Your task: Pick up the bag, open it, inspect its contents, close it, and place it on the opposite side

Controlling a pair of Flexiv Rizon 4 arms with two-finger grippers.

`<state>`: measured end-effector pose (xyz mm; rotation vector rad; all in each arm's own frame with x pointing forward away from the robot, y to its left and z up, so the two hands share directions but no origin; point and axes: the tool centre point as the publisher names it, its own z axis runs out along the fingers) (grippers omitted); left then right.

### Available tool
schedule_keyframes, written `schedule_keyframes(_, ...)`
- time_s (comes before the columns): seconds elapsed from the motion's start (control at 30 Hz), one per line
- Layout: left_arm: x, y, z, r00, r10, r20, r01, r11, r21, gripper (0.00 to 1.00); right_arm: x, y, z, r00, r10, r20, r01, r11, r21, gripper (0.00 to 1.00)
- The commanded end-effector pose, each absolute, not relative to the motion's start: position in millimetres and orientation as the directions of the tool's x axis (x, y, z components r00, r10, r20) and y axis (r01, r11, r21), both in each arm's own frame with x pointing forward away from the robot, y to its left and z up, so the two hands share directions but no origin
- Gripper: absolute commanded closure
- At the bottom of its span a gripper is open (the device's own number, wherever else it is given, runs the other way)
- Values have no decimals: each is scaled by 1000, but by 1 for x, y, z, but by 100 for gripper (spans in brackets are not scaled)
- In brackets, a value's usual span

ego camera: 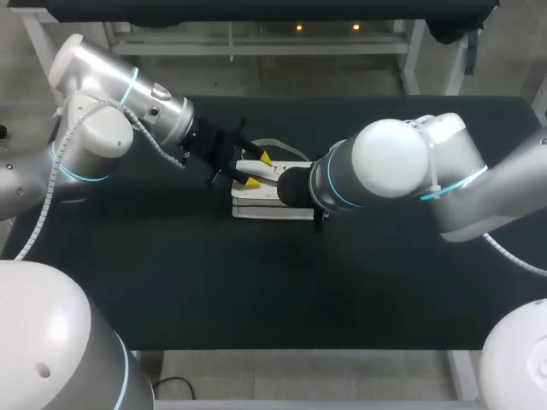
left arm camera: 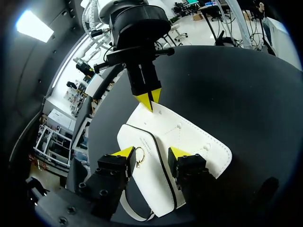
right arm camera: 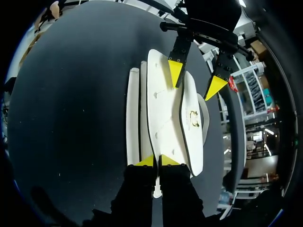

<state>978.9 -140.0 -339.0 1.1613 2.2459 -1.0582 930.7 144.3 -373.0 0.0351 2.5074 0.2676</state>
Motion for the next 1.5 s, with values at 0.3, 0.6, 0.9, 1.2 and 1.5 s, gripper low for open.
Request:
schedule_keyframes(0.3,988,-144,-356,-565,510,-649,822,419,-386,57,931,145,-375,-811,88,-578,-38,979,202,100)
schedule_keyframes(0.6,997,-144,-360,-565,474,-675,811,470,-348,82,931,145,-375,-811,88,-578,-38,979,202,100)
schedule_keyframes(0.9,1003,-141,-355,-592,437,-678,785,505,-359,100,931,145,-375,-811,88,-578,-38,979,202,100)
schedule_keyframes(1.2,1008,-134,-337,-692,391,-607,712,511,-481,100,931,145,-375,-811,88,-578,-38,979,202,100)
schedule_keyframes(1.5,1012,-129,-322,-740,397,-544,669,518,-533,100,931,145,-375,-811,88,-578,-38,979,202,100)
